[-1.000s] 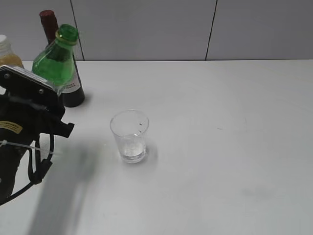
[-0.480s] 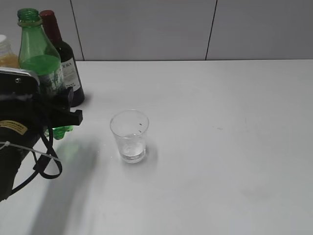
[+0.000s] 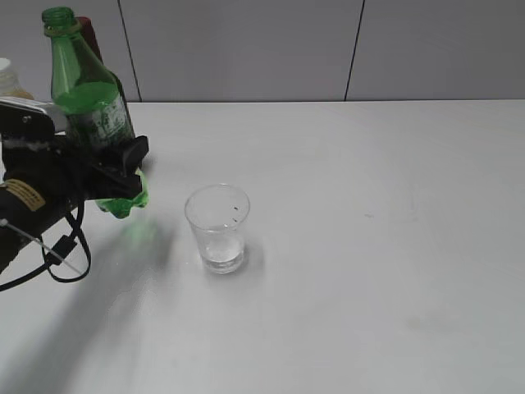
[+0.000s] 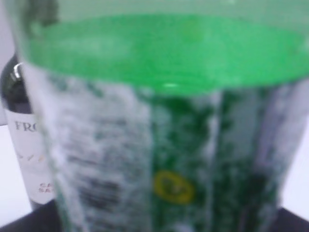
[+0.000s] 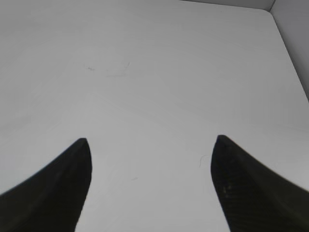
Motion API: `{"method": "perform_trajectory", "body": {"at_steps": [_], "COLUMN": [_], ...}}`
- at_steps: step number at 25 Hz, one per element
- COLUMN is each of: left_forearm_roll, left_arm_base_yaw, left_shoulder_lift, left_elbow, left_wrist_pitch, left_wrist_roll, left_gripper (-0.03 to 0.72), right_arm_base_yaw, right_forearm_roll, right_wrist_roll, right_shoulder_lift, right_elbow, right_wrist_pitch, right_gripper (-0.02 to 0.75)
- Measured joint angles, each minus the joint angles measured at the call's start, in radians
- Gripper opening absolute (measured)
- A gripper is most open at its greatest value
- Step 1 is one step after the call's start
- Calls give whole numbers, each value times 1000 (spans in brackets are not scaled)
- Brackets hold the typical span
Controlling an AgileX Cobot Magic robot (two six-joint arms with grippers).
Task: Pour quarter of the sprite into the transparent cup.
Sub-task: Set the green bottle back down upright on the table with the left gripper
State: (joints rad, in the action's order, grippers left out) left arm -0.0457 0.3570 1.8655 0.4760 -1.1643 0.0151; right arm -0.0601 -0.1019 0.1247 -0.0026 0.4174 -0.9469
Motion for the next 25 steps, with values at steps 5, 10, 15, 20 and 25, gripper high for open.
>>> {"method": "perform_trajectory", "body": {"at_steps": [5, 10, 15, 20, 25], "left_forearm_roll": [126, 199, 222, 217, 212], "left_arm_base_yaw": [-35, -35, -35, -12, 5], "left_shoulder_lift": [64, 154, 214, 265, 301], "left_elbow": [96, 204, 285, 333, 351], "left_wrist_pitch": [-1, 0, 0, 0, -1], "left_wrist_roll": [-37, -41, -41, -41, -41], "left_gripper": [439, 439, 439, 439, 439], "right_arm_base_yaw": [0, 0, 0, 0, 0], "right_forearm_roll": [0, 0, 0, 0, 0], "right_wrist_roll": [0, 0, 0, 0, 0], "right_shoulder_lift": [0, 0, 0, 0, 0], "right_elbow": [0, 0, 0, 0, 0], "right_wrist_pitch": [0, 0, 0, 0, 0], "right_gripper": [594, 594, 594, 594, 594]}}
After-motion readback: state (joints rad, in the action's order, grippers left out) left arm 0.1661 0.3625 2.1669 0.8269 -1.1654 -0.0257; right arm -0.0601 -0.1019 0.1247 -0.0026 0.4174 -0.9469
